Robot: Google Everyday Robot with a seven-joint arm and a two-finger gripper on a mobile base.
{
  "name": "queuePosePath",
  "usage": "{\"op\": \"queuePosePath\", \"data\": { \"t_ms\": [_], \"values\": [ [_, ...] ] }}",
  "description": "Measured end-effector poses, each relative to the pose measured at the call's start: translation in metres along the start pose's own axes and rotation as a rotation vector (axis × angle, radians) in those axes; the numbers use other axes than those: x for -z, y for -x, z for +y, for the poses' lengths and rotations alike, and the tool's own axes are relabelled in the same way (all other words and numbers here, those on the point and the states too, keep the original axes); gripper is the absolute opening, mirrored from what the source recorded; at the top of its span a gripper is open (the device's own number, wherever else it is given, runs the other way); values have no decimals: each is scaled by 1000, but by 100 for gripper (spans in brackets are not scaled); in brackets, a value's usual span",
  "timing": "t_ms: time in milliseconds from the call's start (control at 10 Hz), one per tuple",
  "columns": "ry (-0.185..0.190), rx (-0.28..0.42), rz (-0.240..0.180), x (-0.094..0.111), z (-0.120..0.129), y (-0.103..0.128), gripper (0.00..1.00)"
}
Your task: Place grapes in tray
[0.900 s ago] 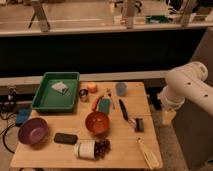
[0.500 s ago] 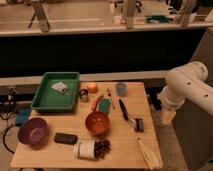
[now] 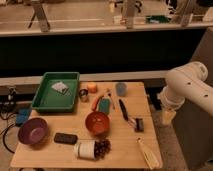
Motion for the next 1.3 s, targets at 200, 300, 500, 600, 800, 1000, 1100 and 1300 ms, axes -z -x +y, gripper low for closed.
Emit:
{"op": "queuePosePath", "data": {
  "t_ms": [200, 300, 500, 600, 800, 1000, 1100, 1300],
  "values": [
    [0, 0, 0, 0, 0, 0, 80],
    [0, 0, 0, 0, 0, 0, 80],
    [1, 8, 2, 0, 1, 1, 80],
    [3, 54, 10, 3, 7, 9, 80],
    [9, 117, 10, 7, 17, 26, 80],
    [11, 151, 16, 8, 21, 30, 80],
    [11, 176, 18, 9, 24, 31, 80],
    [9, 233, 20, 13, 32, 46, 80]
  ]
}}
